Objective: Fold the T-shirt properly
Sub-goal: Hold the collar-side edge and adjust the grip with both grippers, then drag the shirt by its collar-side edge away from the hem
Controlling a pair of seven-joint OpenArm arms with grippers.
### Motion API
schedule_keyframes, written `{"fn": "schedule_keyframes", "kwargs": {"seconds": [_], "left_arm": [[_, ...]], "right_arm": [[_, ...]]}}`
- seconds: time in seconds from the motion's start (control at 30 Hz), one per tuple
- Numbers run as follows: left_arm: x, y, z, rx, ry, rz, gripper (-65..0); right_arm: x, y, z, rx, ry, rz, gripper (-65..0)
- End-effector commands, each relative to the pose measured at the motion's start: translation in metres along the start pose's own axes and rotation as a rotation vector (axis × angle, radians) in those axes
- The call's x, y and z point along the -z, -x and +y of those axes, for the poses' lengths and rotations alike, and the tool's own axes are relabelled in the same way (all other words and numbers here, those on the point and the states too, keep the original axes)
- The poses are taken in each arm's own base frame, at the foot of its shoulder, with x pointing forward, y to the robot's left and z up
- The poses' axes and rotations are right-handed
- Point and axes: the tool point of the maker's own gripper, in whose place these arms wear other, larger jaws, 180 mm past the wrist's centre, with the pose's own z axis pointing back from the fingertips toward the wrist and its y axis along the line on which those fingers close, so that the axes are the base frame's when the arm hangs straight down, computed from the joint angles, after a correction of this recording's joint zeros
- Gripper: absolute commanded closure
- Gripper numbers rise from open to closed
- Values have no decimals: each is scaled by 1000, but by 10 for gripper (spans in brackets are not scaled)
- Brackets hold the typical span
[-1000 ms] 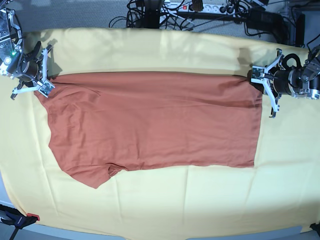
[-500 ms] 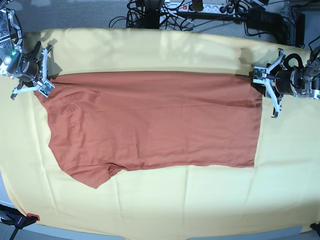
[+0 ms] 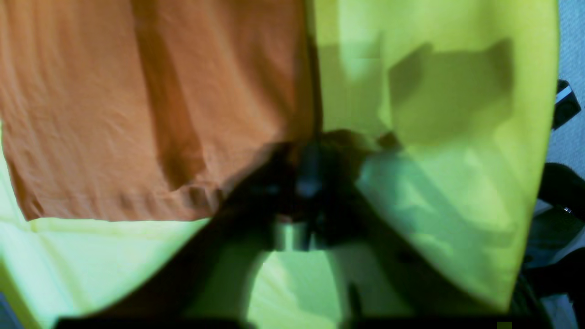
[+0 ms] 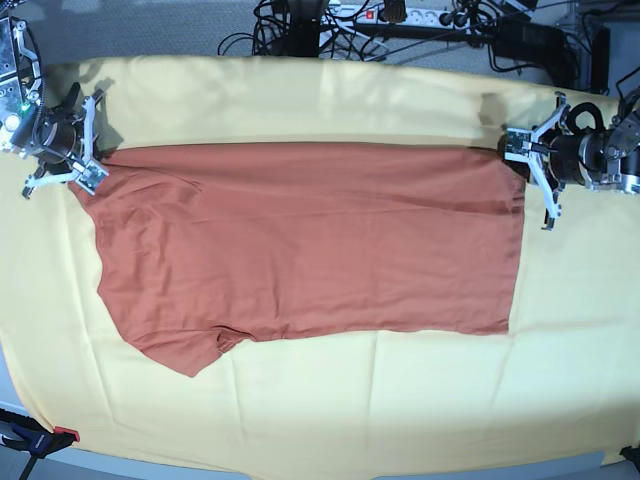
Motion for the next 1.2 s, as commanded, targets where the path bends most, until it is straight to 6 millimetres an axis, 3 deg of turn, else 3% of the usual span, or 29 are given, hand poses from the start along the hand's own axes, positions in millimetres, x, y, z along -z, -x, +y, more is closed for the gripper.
{"fn": "schedule_keyframes", "kwargs": {"seconds": [0.0,0.23,0.4,0.53,0.9,1.17], "left_arm": [[-9,7,9,7,-28,27,0],[-18,9,10,28,-31,49,0],[-27,-10,9,88,-31,23,0],[-32,-25,8,123,-31,-8,0],[-35,-26,6,128,-26,-11,0],[-38,-32,3,66,-11,-56,0]], "right_arm": [[-5,0,-14,-10,42,6,0],[-18,6,-42,-35,122,88,0],[-34,3,-41,-49,92,130,0],[-39,11,-41,-64,83,174,0],[-43,64,0,-85,-24,356,0],[-46,83,20,-89,-76,409,0]]}}
